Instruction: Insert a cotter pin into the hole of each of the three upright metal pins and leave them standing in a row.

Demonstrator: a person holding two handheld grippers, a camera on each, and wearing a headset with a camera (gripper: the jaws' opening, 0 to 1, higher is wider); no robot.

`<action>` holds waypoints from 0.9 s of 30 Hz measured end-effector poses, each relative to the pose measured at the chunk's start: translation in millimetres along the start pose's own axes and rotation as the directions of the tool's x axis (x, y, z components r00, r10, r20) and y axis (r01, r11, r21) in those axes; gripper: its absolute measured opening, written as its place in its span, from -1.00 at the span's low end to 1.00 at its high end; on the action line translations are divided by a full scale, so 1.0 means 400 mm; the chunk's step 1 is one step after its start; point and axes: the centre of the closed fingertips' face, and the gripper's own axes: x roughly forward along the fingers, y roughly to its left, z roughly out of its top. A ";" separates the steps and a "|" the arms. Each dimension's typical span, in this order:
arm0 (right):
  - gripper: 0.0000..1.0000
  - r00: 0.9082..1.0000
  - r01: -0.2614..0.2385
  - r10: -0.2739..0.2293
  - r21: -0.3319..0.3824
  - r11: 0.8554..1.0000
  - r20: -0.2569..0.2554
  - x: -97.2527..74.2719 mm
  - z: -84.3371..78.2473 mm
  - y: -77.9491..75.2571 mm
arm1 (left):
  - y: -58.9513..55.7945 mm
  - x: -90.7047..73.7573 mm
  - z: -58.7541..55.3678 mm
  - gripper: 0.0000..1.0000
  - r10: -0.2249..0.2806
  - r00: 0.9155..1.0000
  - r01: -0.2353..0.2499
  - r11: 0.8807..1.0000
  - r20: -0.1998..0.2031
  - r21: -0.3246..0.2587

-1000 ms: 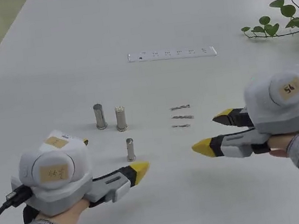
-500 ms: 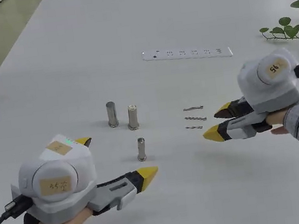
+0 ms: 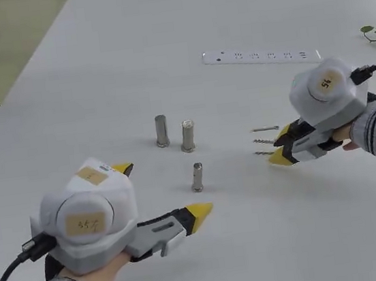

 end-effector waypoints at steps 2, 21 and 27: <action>-0.74 1.000 -0.008 0.008 0.005 1.000 -0.003 0.007 0.000 -0.005 | 0.000 0.000 -0.002 0.58 -0.002 1.000 0.002 1.000 -0.003 0.000; -1.00 0.998 -0.029 0.028 -0.017 0.999 -0.047 0.033 -0.012 -0.010 | -0.004 0.000 -0.015 0.44 -0.014 1.000 0.014 1.000 -0.014 -0.001; -1.00 0.998 -0.024 0.019 -0.073 0.997 -0.065 0.034 -0.013 -0.010 | -0.005 -0.001 -0.016 0.39 -0.017 1.000 0.017 1.000 -0.018 0.002</action>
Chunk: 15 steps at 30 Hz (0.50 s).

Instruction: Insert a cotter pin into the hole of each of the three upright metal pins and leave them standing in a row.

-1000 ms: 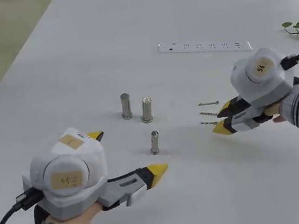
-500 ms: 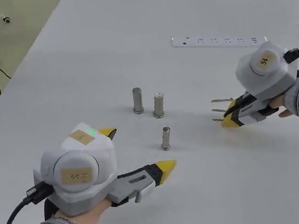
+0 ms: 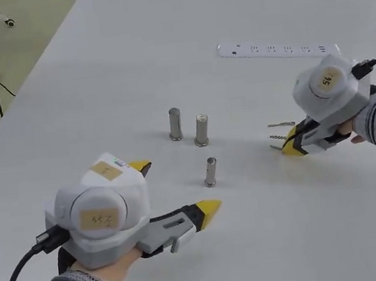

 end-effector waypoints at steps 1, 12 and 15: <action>-1.00 1.000 0.000 0.000 -0.010 1.000 -0.001 0.000 0.000 0.001 | -0.001 0.000 0.000 0.39 -0.002 1.000 0.002 1.000 0.000 0.001; -1.00 0.998 0.046 -0.044 -0.073 0.996 0.037 -0.021 0.034 0.008 | 0.003 -0.007 0.005 0.33 0.001 1.000 -0.001 1.000 -0.002 0.007; -1.00 0.997 0.057 -0.051 -0.101 0.993 0.060 -0.038 0.053 0.016 | 0.002 -0.007 0.007 0.29 -0.003 1.000 0.003 1.000 -0.002 0.006</action>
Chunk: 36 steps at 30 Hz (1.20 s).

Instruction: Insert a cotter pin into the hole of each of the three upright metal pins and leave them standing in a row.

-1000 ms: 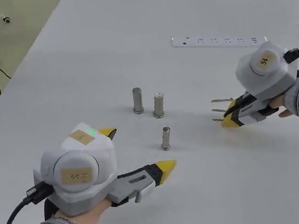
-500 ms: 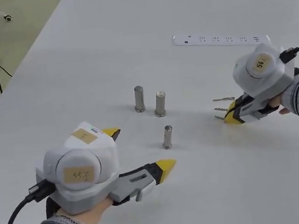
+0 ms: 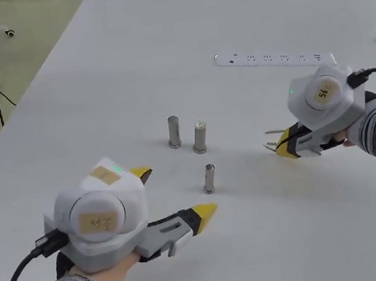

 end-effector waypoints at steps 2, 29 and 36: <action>-1.00 1.000 0.014 -0.014 -0.025 1.000 0.014 -0.012 0.015 0.004 | -0.003 -0.001 0.002 0.26 -0.005 1.000 0.005 1.000 0.002 0.000; -1.00 0.965 0.097 -0.011 -0.320 0.943 0.261 -0.137 0.229 0.179 | -0.052 -0.008 0.061 -0.26 -0.133 0.991 0.133 0.991 0.017 -0.014; -1.00 0.962 0.117 -0.014 -0.367 0.923 0.273 -0.136 0.232 0.213 | -0.082 -0.012 0.066 -0.42 -0.181 0.983 0.181 0.983 0.014 -0.034</action>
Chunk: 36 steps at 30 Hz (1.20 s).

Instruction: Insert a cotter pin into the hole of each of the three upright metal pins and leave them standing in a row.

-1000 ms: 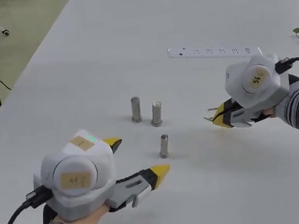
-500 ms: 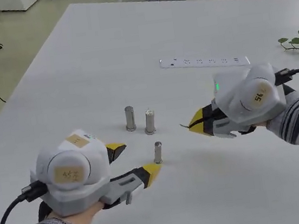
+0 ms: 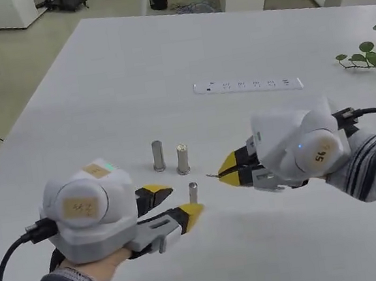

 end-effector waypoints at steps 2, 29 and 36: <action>-1.00 1.000 0.005 -0.005 -0.006 1.000 0.006 -0.001 0.006 0.007 | -0.006 -0.001 0.002 -0.44 -0.009 1.000 0.009 1.000 0.007 -0.025; -1.00 0.998 0.001 0.003 -0.053 0.999 0.069 -0.012 0.066 0.088 | -0.070 0.001 0.017 -0.97 -0.105 0.990 0.127 0.951 0.092 -0.282; -1.00 0.998 0.003 0.001 -0.053 0.999 0.068 -0.014 0.066 0.088 | -0.079 0.002 0.017 -1.00 -0.115 0.989 0.137 0.951 0.095 -0.276</action>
